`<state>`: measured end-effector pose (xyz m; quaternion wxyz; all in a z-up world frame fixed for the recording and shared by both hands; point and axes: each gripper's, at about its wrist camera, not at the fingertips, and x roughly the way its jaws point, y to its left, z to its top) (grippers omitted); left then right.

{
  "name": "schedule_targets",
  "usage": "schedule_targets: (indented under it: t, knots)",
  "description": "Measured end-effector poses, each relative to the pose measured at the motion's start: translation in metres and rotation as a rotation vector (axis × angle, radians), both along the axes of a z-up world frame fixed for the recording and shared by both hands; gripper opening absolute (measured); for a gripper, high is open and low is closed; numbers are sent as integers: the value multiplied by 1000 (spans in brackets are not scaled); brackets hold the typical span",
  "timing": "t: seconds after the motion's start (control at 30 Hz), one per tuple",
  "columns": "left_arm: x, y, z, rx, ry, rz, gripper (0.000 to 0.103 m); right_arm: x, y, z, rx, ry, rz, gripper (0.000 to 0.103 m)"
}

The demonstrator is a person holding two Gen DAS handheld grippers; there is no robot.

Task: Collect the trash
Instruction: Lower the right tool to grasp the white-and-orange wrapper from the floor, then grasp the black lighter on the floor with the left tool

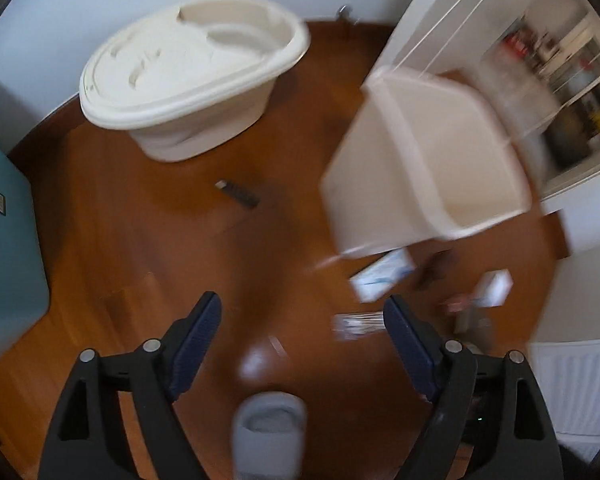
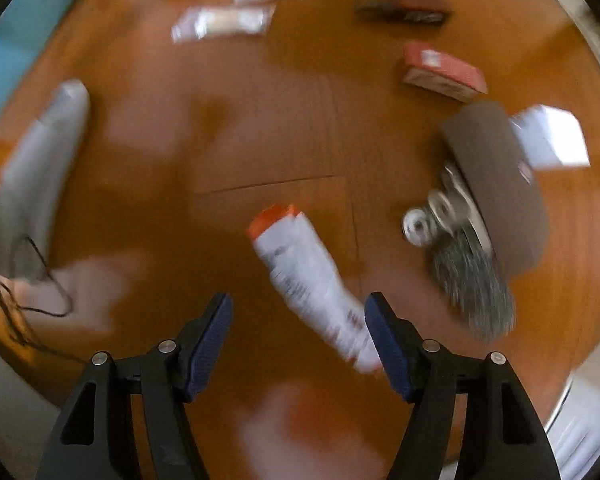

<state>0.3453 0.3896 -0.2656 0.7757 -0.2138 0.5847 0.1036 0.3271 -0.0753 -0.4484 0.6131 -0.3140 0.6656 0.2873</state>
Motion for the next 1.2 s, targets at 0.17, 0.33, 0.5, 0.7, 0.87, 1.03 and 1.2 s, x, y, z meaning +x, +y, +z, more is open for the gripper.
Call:
schedule_targets:
  t: [0.17,0.33,0.5,0.7,0.87,1.03,1.2]
  knots:
    - [2,28,-93,-27,73,185,83,-1,6,-55,-61,13,129,67]
    - [34,54,-131,-14,100,421,83,10,10,-60,26,2,128,17]
    - [96,72,-160,62,136,468,83,25,31,-61,145,-53,197,17]
    - [108,95,-215,43,165,641,83,44,50,-48,294,-77,223,17]
    - [123,99,-239,37,163,666,83,46,56,-35,361,-92,231,17]
    - [130,93,-247,59,184,668,81,45,74,-27,374,-85,221,17]
    - [133,92,-251,86,188,651,75,37,61,23,384,-109,244,17]
